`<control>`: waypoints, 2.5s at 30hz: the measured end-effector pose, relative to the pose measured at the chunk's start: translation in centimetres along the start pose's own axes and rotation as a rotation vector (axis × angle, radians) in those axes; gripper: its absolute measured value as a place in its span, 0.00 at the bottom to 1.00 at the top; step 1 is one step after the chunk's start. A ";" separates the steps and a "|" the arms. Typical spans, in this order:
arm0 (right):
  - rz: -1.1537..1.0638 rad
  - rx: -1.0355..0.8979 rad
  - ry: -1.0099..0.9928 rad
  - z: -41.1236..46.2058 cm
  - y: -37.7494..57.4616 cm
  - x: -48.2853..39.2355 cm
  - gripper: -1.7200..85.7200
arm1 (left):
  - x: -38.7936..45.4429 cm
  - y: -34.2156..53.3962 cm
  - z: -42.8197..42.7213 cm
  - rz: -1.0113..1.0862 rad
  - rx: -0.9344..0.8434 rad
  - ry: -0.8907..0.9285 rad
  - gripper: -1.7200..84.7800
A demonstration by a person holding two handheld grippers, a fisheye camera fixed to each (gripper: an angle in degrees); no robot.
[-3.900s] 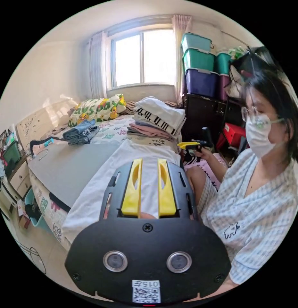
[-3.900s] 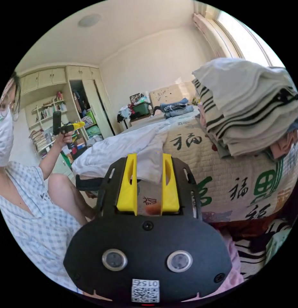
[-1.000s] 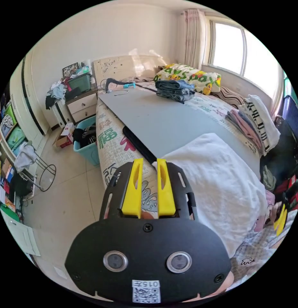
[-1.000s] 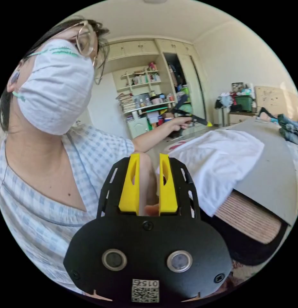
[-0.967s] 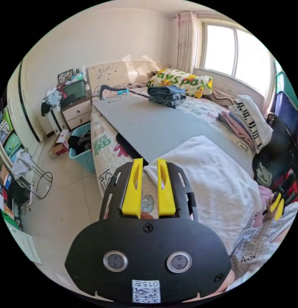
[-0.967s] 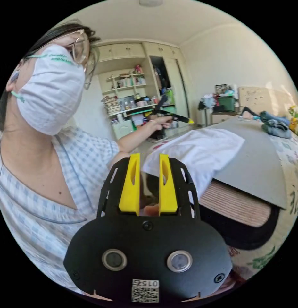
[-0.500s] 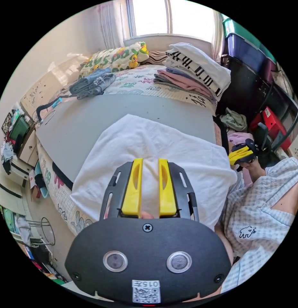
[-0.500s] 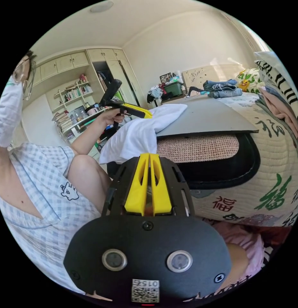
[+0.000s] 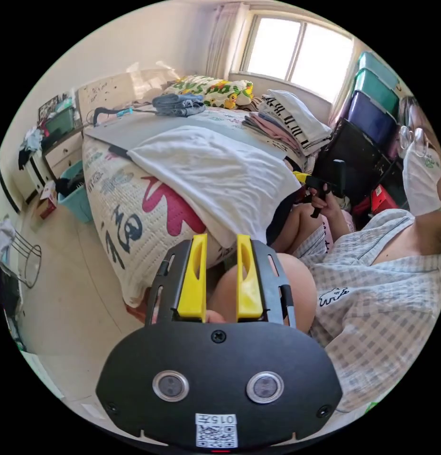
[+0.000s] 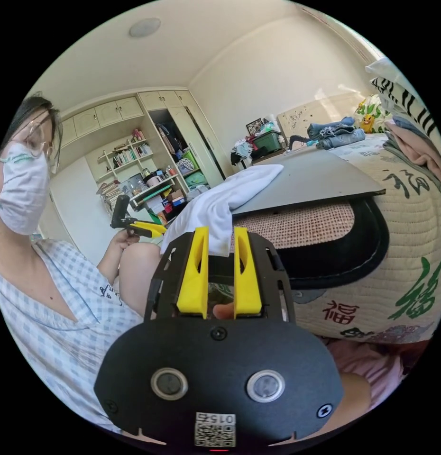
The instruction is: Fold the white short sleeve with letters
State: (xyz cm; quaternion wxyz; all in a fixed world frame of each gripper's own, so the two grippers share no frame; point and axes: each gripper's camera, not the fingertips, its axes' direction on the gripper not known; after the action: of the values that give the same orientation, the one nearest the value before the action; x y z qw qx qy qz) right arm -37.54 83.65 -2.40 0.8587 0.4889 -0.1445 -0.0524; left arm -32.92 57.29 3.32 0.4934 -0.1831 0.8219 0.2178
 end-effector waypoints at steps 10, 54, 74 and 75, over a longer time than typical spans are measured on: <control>-0.008 -0.007 0.064 2.5 -0.8 -2.7 0.09 | -3.8 0.6 5.6 -0.017 0.038 0.344 0.05; -0.101 -0.267 0.045 4.1 -9.0 -17.2 0.06 | -3.8 7.8 6.5 -0.079 0.144 0.064 0.04; 0.240 -0.446 0.040 17.9 -31.3 -16.5 0.17 | -27.4 -9.5 11.8 -0.351 0.092 0.295 0.19; 0.239 -0.482 0.059 19.6 -31.9 -17.1 0.18 | -27.9 -10.2 12.3 -0.354 0.077 0.301 0.18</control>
State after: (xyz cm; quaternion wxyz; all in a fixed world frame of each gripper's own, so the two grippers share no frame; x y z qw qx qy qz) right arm -58.10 55.03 -23.61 0.9543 0.2510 -0.1593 0.0306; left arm -6.19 57.76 21.24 0.4025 -0.3359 0.8489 0.0668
